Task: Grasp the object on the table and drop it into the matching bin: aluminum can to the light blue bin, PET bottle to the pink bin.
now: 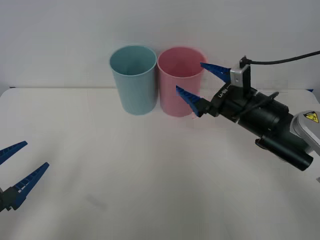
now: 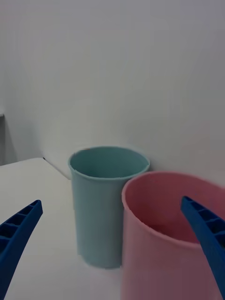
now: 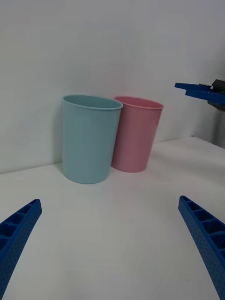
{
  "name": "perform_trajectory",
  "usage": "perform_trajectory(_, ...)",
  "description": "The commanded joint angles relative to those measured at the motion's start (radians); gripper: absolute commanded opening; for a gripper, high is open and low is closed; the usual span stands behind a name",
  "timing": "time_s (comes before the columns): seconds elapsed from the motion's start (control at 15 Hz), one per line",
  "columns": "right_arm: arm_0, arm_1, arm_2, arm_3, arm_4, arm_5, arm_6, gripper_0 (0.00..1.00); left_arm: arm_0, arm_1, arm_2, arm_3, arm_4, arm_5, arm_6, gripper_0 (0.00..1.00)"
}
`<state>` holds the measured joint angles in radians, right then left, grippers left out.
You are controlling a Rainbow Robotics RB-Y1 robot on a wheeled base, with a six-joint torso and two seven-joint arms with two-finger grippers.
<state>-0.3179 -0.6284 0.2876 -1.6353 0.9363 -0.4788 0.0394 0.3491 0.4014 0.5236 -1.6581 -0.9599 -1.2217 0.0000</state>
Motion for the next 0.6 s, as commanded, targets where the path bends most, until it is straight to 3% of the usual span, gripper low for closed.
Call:
perform_trajectory(0.07,0.114,-0.028,-0.114,0.000,0.001,-0.124,-0.004,1.00,0.000,0.000,0.000,0.000,0.000,0.000,0.000,1.00)
perform_trajectory(0.6,0.392,-0.091,-0.373,-0.003,0.001,-0.359,0.013,1.00,0.000,0.000,0.000,0.000,0.000,0.000,0.000,1.00)
